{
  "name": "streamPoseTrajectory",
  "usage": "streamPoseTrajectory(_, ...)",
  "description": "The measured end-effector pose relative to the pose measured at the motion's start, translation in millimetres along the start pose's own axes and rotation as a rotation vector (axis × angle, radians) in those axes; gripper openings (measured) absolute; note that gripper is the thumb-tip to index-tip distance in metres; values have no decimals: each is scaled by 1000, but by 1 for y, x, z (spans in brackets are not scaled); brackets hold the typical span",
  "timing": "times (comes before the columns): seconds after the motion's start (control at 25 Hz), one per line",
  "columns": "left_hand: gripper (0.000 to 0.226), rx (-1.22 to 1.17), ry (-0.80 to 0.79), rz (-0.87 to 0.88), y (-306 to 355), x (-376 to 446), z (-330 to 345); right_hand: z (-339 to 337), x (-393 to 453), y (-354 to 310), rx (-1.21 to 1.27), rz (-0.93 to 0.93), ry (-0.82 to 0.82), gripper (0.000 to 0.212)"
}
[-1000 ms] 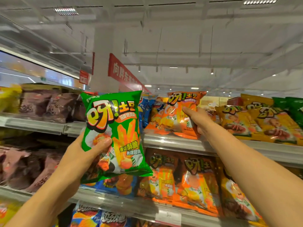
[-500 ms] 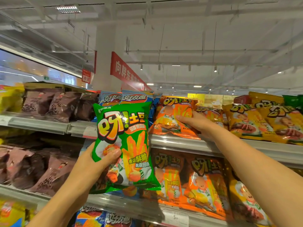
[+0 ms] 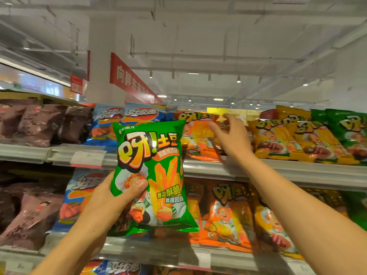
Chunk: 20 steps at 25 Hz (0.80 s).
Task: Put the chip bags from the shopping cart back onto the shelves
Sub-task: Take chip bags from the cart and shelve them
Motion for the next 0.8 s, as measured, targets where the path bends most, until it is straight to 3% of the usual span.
streamPoseTrajectory(0.16, 74, -41, -109, 34, 7, 11, 94, -68, -30, 31, -309, -135, 20, 60)
streamPoseTrajectory(0.32, 76, -98, -220, 95, 17, 14, 220, -157, -51, 118, -522, -84, -12, 55)
streamPoseTrajectory(0.48, 52, -144, -255, 158, 39, 29, 361, -268, -61, 221, -678, -65, -5, 63)
streamPoseTrajectory(0.68, 33, -190, -291, 212, 79, 64, 514, -374, -61, 325, -619, 40, 29, 83)
streamPoseTrajectory(0.8, 36, -211, -255, 254, 98, 85, 581, -399, -71, 351, -594, -53, 106, 78)
Point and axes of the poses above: each hand's wrist, its own x-axis towards the middle knuckle, its own z-axis out of the palm, y = z × x, the point moved 10 cm from there along x, towards the middle knuckle, and after that the axes turned 1 degree about z, right-handed, at the moved point
